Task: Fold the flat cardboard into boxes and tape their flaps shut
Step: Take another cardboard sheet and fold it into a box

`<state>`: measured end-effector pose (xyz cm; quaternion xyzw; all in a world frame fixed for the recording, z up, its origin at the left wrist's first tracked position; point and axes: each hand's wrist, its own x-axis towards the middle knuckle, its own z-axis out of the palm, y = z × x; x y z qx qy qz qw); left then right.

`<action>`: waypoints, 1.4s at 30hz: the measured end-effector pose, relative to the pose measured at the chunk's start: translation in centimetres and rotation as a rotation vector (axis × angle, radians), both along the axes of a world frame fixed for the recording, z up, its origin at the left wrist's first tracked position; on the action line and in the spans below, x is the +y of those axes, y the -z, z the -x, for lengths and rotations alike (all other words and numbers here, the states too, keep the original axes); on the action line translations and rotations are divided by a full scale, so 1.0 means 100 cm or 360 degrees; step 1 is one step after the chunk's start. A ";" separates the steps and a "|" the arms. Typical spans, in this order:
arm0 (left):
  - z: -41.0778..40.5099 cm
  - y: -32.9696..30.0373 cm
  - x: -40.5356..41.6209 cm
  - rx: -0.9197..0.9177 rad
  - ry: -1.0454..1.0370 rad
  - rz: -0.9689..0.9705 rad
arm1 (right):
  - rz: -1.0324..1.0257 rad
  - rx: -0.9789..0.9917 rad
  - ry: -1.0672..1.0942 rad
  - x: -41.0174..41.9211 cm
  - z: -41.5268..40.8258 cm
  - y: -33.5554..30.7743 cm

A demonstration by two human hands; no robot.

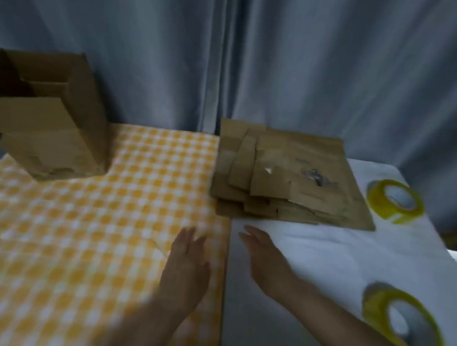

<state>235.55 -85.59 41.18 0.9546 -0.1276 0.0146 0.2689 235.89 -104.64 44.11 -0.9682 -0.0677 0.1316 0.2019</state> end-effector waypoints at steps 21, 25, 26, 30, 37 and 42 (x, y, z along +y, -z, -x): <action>-0.115 -0.088 -0.206 0.1079 -0.1125 0.2312 | 0.0030 0.0017 0.0636 -0.198 -0.016 -0.019; -0.073 -0.121 -0.197 0.0873 -0.0797 0.2394 | 0.0058 -0.0610 0.0489 -0.177 -0.003 -0.059; -0.060 -0.129 -0.191 0.0776 -0.0755 0.2306 | 0.0076 -0.0712 0.0418 -0.170 0.002 -0.070; -0.011 -0.166 -0.158 0.0557 -0.0443 0.2140 | -0.0025 -0.0738 0.0179 -0.129 0.037 -0.102; 0.066 -0.179 -0.119 0.1234 0.0225 0.1576 | -0.0960 -0.0354 0.0317 -0.068 0.096 -0.144; 0.103 -0.161 -0.102 0.1497 0.0181 0.1625 | -0.1222 0.0174 0.0315 -0.053 0.128 -0.145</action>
